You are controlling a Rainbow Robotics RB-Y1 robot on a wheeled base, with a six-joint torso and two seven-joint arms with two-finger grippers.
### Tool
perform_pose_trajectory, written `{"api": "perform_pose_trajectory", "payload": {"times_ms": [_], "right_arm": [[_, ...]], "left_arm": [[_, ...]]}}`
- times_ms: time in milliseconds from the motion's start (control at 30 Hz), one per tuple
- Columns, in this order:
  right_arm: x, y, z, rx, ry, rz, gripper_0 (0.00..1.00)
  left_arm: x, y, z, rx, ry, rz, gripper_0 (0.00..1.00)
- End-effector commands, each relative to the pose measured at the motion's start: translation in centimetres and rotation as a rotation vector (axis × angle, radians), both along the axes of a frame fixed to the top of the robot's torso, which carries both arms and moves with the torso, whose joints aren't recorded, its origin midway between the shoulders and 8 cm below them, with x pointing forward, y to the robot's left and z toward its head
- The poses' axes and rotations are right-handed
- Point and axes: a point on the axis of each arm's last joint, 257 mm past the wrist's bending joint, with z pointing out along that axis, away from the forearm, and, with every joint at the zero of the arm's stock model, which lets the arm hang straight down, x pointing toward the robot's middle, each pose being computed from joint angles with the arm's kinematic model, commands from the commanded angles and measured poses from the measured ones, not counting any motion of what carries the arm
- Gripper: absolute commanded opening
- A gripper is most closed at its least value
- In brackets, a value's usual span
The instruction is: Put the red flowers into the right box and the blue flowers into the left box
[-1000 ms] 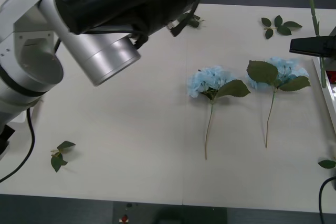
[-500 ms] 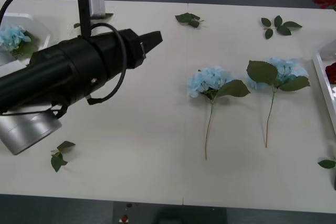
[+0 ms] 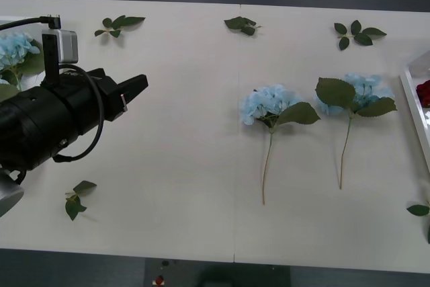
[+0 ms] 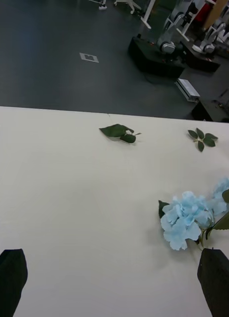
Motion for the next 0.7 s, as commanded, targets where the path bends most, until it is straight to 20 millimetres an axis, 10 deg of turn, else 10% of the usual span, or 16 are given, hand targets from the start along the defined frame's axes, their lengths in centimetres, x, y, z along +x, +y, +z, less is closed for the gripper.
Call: {"api": "perform_pose_trajectory", "payload": {"times_ms": [33,233,700], "right_arm": [[0.1,-2.6,0.9,-0.133,0.007,-0.039,0.00],[0.6,-5.6,-1.0,-0.222,0.032,-0.111,0.00],[2.7,-10.9,-6.8,-0.195,0.036,-0.238,0.04]], "left_arm": [[0.4,-0.4,0.9,0.029,-0.034,-0.040,1.00],[1.6,-1.8,1.1,0.104,0.026,-0.088,1.00],[-2.5,-12.5,2.5,0.111,0.023,-0.651,1.00]]}}
